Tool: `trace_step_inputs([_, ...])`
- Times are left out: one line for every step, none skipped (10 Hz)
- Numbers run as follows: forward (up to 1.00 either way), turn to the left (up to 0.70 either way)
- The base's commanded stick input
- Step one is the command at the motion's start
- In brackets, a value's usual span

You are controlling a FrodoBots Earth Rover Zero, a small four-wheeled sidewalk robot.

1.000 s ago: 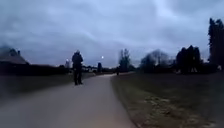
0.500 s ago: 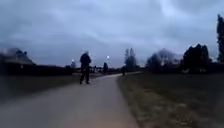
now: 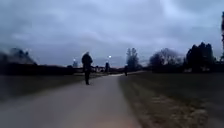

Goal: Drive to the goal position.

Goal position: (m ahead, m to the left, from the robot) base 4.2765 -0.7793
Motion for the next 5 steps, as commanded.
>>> trace_step_inputs([1.00, 0.04])
trace_step_inputs([1.00, 0.04])
trace_step_inputs([1.00, 0.04])
trace_step_inputs([1.00, 0.04])
trace_step_inputs([1.00, 0.04])
